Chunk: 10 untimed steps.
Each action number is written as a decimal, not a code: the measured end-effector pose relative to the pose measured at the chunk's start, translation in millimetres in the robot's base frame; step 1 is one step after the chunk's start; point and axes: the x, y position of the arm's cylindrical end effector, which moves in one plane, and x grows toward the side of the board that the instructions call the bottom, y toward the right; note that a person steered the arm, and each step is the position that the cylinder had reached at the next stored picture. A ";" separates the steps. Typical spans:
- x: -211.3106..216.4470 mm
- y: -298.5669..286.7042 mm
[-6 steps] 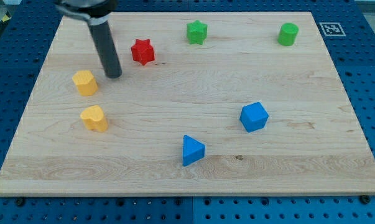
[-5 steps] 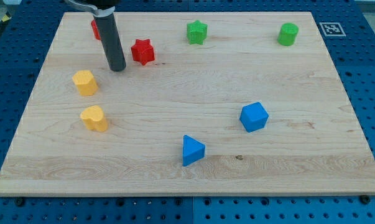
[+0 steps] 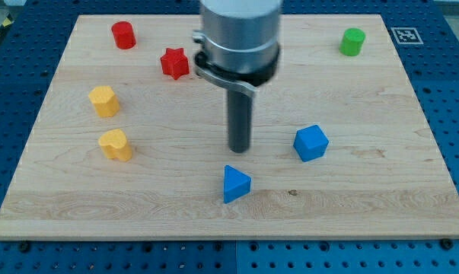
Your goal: Push the blue cube to the center right of the board
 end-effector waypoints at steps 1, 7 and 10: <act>-2.5 68.1; -34.1 254.5; 7.2 239.9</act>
